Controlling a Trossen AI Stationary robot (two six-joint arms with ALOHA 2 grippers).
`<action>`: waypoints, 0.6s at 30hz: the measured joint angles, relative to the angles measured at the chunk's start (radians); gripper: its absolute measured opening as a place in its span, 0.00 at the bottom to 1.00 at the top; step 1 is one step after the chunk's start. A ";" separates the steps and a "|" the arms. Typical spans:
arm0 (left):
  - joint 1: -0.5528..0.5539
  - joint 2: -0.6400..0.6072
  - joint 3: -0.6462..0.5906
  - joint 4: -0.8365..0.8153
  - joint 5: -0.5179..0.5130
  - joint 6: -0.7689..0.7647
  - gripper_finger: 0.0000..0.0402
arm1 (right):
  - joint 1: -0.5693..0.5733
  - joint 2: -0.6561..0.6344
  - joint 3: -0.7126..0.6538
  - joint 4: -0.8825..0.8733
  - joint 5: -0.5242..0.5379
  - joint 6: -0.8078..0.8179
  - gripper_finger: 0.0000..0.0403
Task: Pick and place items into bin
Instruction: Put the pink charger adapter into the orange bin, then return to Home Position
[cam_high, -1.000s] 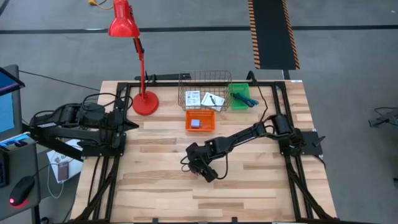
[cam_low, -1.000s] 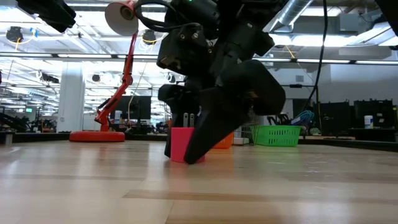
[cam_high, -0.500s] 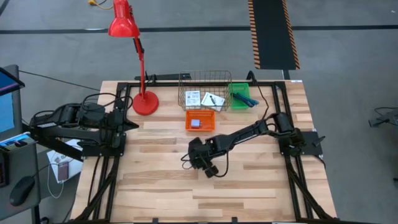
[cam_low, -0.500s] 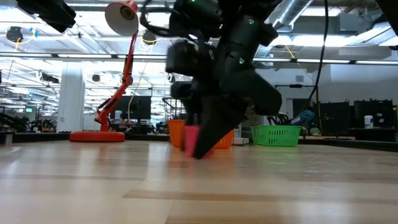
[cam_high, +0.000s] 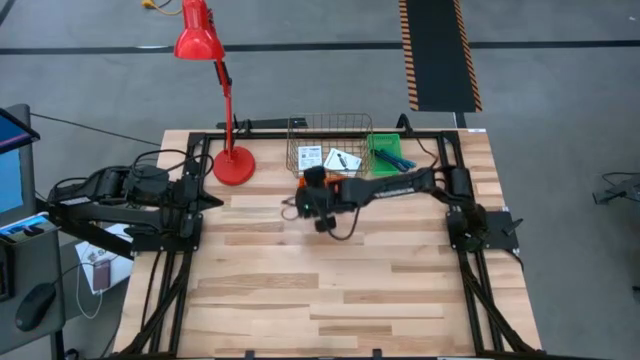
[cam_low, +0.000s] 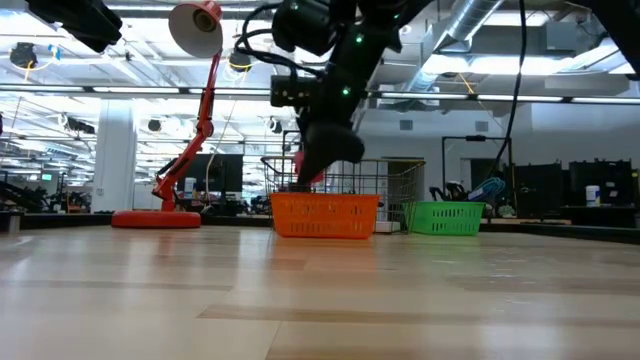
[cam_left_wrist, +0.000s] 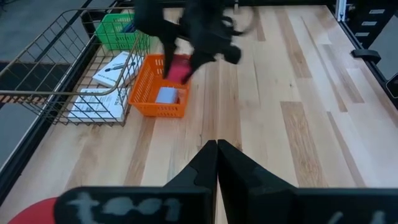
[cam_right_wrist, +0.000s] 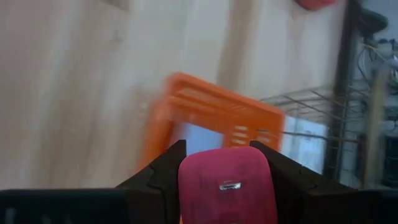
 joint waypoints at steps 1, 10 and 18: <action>0.000 0.000 0.000 0.000 0.000 0.004 0.00 | -0.015 0.000 0.007 -0.003 0.002 -0.001 0.37; 0.000 0.000 0.000 0.000 0.000 0.004 0.00 | -0.095 0.000 0.012 -0.005 -0.011 0.008 0.48; 0.000 0.000 0.000 0.000 0.000 0.006 0.00 | -0.113 0.000 0.012 -0.002 -0.013 0.062 0.76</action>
